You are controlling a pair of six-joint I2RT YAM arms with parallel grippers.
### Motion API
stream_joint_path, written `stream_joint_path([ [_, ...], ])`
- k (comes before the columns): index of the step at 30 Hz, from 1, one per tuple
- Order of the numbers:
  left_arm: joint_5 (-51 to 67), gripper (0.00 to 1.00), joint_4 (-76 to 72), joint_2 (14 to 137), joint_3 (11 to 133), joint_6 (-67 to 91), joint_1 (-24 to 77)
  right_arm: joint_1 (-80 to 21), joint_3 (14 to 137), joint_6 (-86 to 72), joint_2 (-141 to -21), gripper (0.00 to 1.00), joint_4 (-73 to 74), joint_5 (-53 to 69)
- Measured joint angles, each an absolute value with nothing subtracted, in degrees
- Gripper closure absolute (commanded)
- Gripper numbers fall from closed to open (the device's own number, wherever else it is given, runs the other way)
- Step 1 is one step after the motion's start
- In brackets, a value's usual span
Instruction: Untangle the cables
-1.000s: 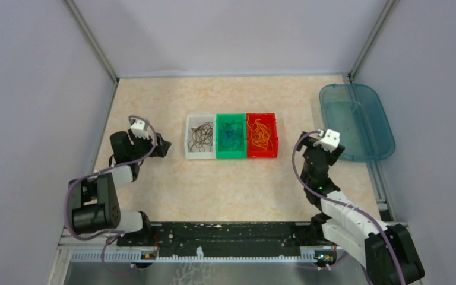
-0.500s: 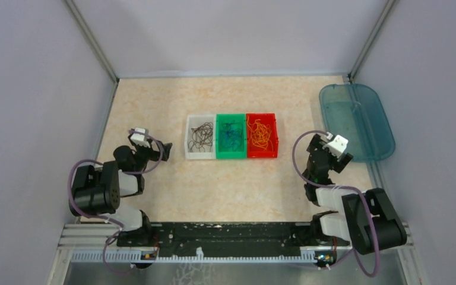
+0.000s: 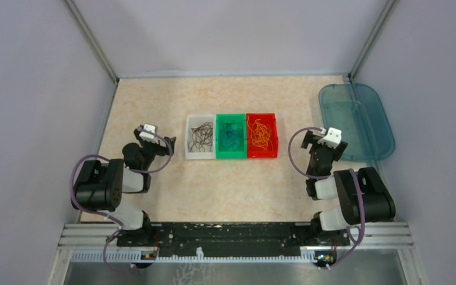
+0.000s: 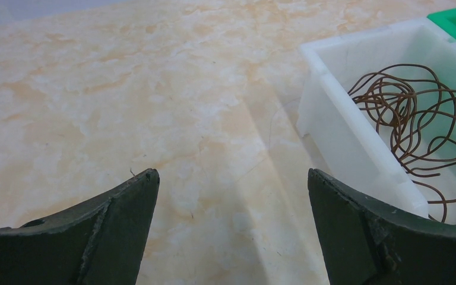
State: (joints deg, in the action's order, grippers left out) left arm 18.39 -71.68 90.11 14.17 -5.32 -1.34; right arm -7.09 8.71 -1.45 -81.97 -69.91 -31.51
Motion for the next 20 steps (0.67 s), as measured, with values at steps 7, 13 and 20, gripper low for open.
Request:
stream_joint_path([
  [7, 16.88, 0.0, -70.46, 90.11, 14.17, -5.87, -0.99, -5.45, 9.13, -1.58, -82.59, 0.01, -70.52, -26.55],
  [13, 16.49, 0.0, -70.43, 90.11, 14.17, -5.89, -0.99, -5.45, 9.13, -1.61, -82.59, 0.01, -70.63, -25.56],
  [20, 16.47, 0.0, -70.22, 90.13, 14.17, -5.96, -0.99, -5.45, 9.13, -1.61, -82.59, 0.01, -70.65, -25.32],
])
